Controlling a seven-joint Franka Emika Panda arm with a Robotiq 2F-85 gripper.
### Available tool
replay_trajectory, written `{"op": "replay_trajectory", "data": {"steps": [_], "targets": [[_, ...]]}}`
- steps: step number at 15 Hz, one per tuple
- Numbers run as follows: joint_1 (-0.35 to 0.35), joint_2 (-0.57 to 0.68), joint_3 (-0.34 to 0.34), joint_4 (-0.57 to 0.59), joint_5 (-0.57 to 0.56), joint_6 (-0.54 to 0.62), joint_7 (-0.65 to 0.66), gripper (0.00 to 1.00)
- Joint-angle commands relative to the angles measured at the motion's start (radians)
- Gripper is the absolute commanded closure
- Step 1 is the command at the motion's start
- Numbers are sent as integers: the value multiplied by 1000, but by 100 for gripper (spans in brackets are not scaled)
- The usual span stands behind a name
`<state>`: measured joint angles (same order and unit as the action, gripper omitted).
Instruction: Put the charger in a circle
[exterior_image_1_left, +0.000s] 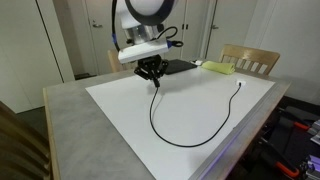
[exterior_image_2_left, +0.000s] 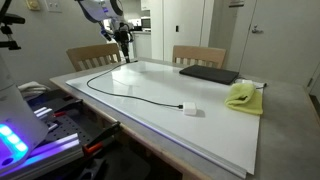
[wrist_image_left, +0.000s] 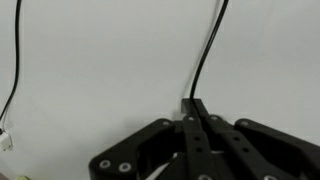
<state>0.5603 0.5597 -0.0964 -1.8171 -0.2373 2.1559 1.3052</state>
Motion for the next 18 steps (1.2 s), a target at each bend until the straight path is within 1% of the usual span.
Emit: {"op": "replay_trajectory", "data": {"steps": [1,3,7,12,18], "targets": [[-32,3,52,11,-48,-9,13,99],[-26,12,53,27,-75,-46,45,99],[-69,-6,59,-1,-31,-83,179,99],[-146,-18,71,-49,37,-77,330,99],[-208,-14,78,-87,131,-53,452,99]]}}
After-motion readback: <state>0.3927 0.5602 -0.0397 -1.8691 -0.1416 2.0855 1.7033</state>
